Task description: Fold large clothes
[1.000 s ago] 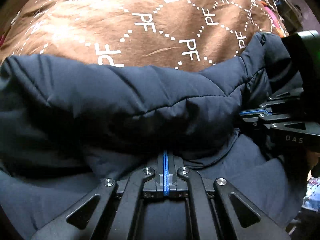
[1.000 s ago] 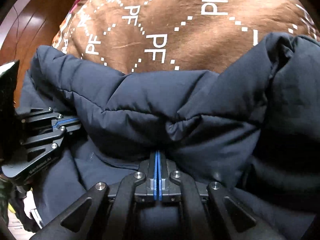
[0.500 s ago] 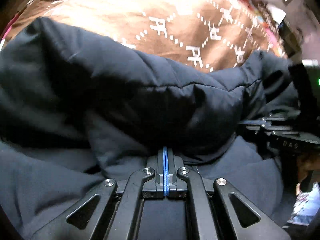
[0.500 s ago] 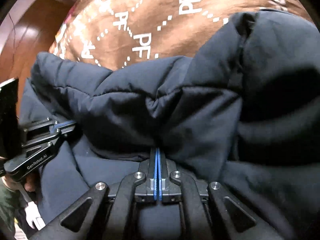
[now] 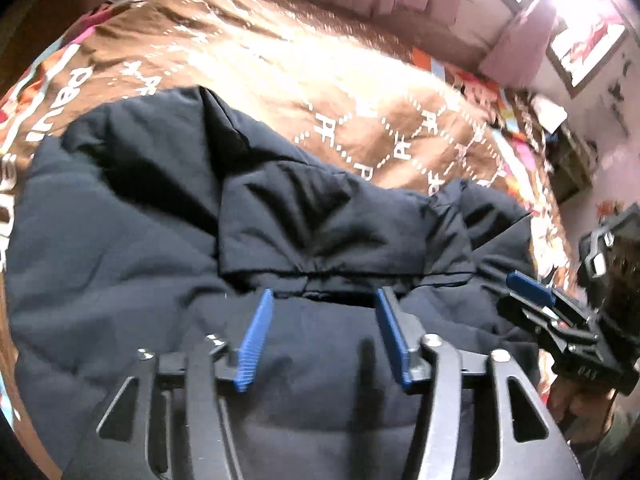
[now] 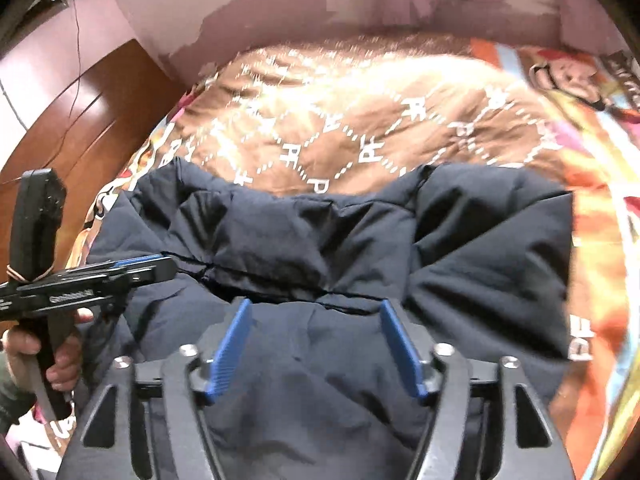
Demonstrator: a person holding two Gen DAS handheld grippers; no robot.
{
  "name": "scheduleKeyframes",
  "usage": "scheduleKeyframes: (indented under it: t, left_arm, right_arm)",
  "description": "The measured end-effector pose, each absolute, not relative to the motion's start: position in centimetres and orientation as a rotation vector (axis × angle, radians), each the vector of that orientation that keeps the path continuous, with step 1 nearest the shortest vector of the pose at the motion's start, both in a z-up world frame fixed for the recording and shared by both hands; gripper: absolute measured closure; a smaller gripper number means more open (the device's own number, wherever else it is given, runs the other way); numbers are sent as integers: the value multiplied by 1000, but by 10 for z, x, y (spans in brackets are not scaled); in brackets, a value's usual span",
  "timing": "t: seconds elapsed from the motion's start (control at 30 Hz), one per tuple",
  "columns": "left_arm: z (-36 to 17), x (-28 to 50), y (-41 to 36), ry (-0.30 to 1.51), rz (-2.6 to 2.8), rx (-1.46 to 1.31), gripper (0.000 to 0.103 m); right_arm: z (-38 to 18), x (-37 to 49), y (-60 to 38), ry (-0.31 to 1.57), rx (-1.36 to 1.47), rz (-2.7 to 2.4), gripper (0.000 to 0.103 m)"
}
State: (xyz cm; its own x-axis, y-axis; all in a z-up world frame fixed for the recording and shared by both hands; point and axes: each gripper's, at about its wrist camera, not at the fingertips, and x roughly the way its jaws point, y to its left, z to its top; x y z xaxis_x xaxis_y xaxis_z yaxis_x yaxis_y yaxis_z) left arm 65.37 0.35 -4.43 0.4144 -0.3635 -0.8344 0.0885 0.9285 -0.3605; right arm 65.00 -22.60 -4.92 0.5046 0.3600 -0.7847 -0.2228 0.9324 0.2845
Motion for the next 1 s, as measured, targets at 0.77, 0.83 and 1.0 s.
scheduleKeyframes:
  t: [0.77, 0.83, 1.0]
  left_arm:
    - [16, 531, 4, 650, -222, -206, 2]
    - [19, 519, 1, 619, -227, -187, 2]
    - [31, 489, -5, 563, -232, -173, 2]
  right_arm:
    - [6, 521, -217, 528, 105, 325, 0]
    - [7, 512, -218, 506, 112, 328, 0]
    - [17, 481, -221, 448, 124, 329, 0]
